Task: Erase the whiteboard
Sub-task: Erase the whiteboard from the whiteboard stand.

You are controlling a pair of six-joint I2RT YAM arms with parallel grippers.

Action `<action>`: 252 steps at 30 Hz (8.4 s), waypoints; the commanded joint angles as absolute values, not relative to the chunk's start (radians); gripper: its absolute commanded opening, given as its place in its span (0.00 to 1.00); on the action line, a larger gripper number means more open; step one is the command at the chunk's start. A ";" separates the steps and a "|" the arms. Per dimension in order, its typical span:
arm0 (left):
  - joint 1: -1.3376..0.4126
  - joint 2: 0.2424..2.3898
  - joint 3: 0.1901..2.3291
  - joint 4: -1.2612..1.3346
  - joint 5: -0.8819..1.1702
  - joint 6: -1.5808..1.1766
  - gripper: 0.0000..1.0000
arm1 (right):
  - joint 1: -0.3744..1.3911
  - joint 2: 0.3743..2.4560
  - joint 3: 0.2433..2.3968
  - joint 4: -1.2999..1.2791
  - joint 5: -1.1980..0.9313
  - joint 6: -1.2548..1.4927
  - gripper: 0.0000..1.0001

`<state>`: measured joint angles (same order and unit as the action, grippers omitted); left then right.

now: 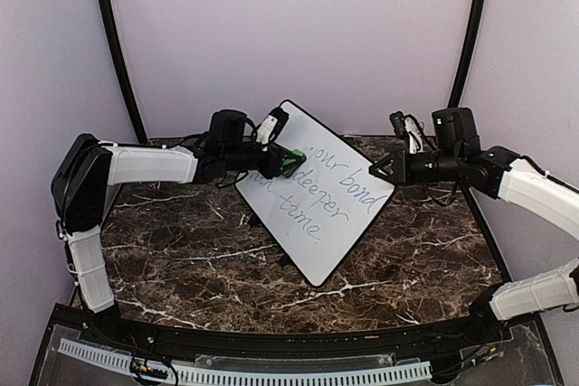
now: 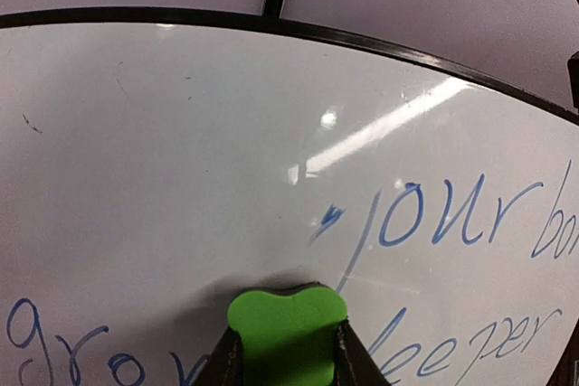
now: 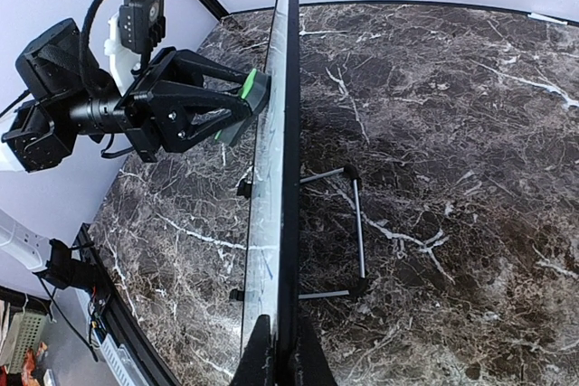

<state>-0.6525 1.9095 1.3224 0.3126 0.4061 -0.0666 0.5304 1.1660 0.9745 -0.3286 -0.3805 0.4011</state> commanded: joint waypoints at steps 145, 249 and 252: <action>-0.687 1.954 1.301 0.192 0.516 -0.068 0.09 | 0.632 1.214 0.946 -0.266 -0.530 0.242 0.00; -0.734 2.077 1.627 0.050 0.479 -0.096 0.09 | 0.649 1.230 0.946 -0.257 -0.523 0.255 0.00; -0.737 2.080 1.631 0.040 0.484 -0.096 0.09 | 0.650 1.230 0.947 -0.259 -0.520 0.253 0.00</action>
<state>-0.7128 2.0228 1.6234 0.1467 0.5129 -0.1005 0.5472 1.1995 0.9680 -0.2726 -0.3367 0.4286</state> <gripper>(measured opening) 0.278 0.033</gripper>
